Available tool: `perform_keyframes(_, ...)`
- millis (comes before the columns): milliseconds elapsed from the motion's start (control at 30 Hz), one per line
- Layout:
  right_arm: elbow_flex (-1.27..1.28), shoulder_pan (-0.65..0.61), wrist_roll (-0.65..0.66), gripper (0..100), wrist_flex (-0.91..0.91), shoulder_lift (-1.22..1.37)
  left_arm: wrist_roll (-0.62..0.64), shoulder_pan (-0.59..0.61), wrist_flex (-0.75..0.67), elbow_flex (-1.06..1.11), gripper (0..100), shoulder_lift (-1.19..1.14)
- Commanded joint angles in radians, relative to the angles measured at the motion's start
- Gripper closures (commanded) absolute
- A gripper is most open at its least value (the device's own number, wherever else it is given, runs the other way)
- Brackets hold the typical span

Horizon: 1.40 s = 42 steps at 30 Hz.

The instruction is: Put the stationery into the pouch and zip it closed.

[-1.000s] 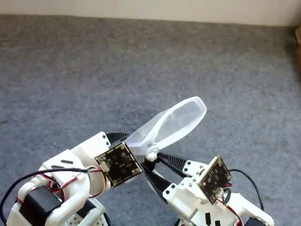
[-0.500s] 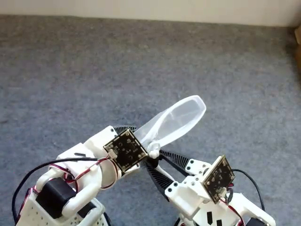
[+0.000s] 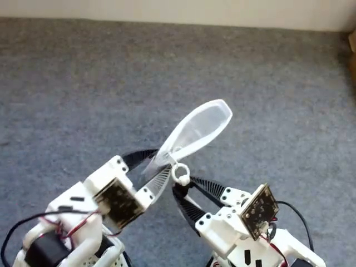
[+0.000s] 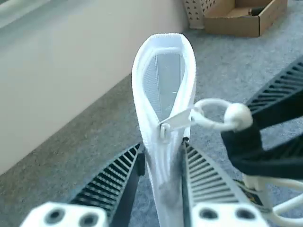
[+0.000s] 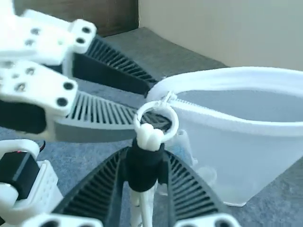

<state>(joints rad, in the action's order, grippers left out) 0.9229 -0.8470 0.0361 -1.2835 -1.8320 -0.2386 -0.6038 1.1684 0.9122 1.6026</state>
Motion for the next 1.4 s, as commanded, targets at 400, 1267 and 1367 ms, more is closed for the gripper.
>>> perform_keyframes(400,-0.036,0.036,-0.057,99.4,0.07,-0.001,0.006,-0.012,-0.028,0.102,99,0.128)
perform_keyframes(1267,0.219,0.466,-0.058,99.4,0.507,-0.002,0.028,-0.01,0.003,0.16,99,0.137)
perform_keyframes(1367,0.219,0.501,-0.104,99.4,0.509,-0.001,0.026,-0.01,0.006,0.16,99,0.137)
